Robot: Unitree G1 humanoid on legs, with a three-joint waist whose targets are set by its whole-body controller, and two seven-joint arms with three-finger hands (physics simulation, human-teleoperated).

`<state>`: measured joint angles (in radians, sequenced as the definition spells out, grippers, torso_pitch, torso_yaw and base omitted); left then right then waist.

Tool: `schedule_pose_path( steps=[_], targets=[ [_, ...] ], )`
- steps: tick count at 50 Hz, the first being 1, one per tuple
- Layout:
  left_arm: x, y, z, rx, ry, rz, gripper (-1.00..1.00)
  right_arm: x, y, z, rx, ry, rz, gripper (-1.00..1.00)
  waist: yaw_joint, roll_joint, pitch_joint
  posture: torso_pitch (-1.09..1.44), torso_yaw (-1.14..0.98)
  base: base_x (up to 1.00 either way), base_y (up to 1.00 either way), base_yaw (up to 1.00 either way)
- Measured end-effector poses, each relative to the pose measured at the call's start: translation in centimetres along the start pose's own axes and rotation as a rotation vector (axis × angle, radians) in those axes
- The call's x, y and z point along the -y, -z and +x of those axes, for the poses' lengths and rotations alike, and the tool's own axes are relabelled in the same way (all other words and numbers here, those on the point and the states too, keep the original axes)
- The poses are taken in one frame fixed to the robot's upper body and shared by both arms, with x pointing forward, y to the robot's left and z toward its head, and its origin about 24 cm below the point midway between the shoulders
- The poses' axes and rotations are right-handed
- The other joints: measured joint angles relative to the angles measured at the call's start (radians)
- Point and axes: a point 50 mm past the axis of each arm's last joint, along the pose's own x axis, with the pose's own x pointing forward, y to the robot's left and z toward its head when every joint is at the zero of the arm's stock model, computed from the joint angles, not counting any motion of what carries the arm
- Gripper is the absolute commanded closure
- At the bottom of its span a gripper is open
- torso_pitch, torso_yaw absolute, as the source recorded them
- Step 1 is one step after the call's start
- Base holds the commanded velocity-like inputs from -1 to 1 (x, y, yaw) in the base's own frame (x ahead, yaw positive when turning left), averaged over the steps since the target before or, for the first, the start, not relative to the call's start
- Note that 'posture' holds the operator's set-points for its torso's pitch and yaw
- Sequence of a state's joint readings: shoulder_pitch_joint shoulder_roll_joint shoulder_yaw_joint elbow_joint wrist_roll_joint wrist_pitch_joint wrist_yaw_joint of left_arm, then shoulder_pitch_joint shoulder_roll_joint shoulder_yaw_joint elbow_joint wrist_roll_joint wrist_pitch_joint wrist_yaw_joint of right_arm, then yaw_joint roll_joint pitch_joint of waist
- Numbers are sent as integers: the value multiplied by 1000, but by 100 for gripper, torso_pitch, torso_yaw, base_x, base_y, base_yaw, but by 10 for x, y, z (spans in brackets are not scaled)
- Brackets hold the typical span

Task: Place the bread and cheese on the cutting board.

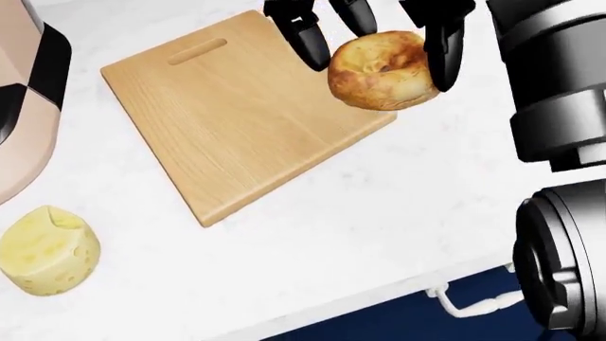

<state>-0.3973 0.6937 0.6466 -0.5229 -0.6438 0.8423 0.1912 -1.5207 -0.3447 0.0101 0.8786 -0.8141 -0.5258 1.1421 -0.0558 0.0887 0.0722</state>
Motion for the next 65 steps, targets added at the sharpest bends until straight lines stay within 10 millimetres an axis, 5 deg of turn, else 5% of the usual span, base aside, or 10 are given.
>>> schedule_pose_path(
  steps=[10,46,65],
  targets=[
    [-1,-1,0,-5,8,-3,-100,16,-15,20,28,55,-10,100,6,-1,1,0,0,0,0,0],
    [-2,0,0,-6,0,-7,-100,0,-32,73,-37,205,71,100,21,-4,-1,0,0,0,0,0],
    [-1,1,-1,-7,5,-14,-100,-13,-18,82,-153,357,136,100,28,-8,-4,0,0,0,0,0]
  ],
)
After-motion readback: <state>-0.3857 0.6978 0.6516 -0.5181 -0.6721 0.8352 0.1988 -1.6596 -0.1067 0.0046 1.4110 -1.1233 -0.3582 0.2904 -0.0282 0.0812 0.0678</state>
